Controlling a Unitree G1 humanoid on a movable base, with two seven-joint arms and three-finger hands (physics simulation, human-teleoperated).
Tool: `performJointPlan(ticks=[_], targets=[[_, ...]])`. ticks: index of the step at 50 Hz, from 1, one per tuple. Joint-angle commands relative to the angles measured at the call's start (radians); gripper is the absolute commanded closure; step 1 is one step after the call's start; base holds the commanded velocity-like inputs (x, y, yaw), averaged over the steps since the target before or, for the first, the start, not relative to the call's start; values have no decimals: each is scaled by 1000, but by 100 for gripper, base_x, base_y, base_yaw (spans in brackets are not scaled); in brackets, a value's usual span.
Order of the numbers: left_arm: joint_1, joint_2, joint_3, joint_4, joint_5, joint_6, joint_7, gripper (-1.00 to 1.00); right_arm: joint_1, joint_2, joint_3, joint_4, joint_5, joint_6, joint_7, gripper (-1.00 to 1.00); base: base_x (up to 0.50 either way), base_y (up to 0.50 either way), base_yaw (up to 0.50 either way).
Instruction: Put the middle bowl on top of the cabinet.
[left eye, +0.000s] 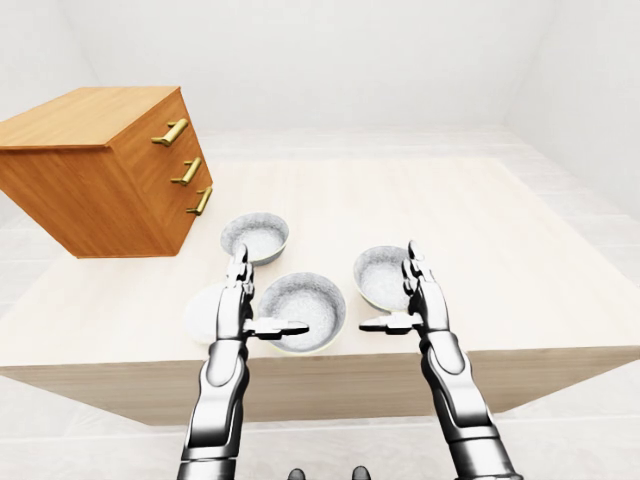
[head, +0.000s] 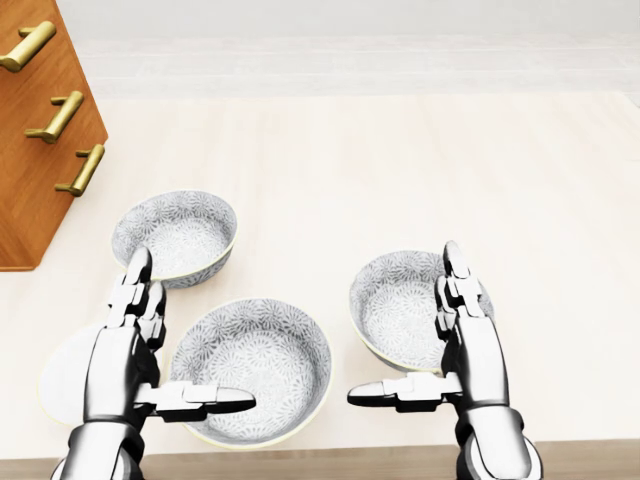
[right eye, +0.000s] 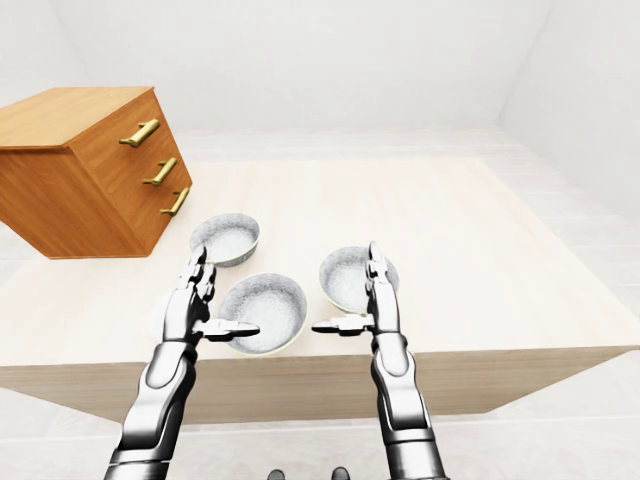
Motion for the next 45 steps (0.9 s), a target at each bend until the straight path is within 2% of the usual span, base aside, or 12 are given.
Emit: performJointPlan(ticks=[1, 6, 11, 19, 24, 26, 30, 35, 40, 42, 43, 45], targets=[[30, -6, 27, 51, 29, -90, -43, -100, 83, -21, 7, -102, 8, 7, 29, -100, 0, 0, 0], [28, 4, 14, 54, 24, -94, -32, -100, 82, -11, -1, -101, -16, 3, 34, -100, 0, 0, 0], [23, 11, 0, 77, 49, -109, -13, -100, 78, -7, -7, -78, -34, -20, 37, -100, 0, 0, 0], [27, 12, -5, 66, 57, -102, -5, -100, 88, -2, -6, -106, -47, -9, 41, -100, 0, 0, 0], [28, 12, -2, 61, 43, -96, -11, -100, 92, 1, -4, -119, -38, -25, 55, -100, 0, 0, 0], [26, 13, -2, 71, 45, -106, -11, -100, 91, 1, -11, -120, -54, -37, 36, -100, 0, 0, 0], [26, 14, -4, 71, 48, -109, -11, -100, 94, 0, -17, -142, -43, -32, 41, -100, 0, 0, 0], [37, 12, -9, 48, 45, -99, -18, -100, 110, 5, -42, -215, -34, -57, 5, -100, 0, 0, 0], [77, 14, -41, -22, 113, -82, -8, -100, 112, 6, -70, -250, 22, -40, -3, -100, 0, 0, 0], [94, 9, -15, -76, 121, -115, 38, -100, 118, 5, -65, -258, 15, -47, -7, -100, 0, 0, 0], [118, 15, -34, -105, 134, -126, 18, -100, 120, 5, -63, -259, 12, -47, -9, -100, 0, 0, 0], [136, 6, -34, -152, 133, -101, 21, -100, 123, 1, -52, -257, -9, -50, -11, -100, 0, 0, 0]])
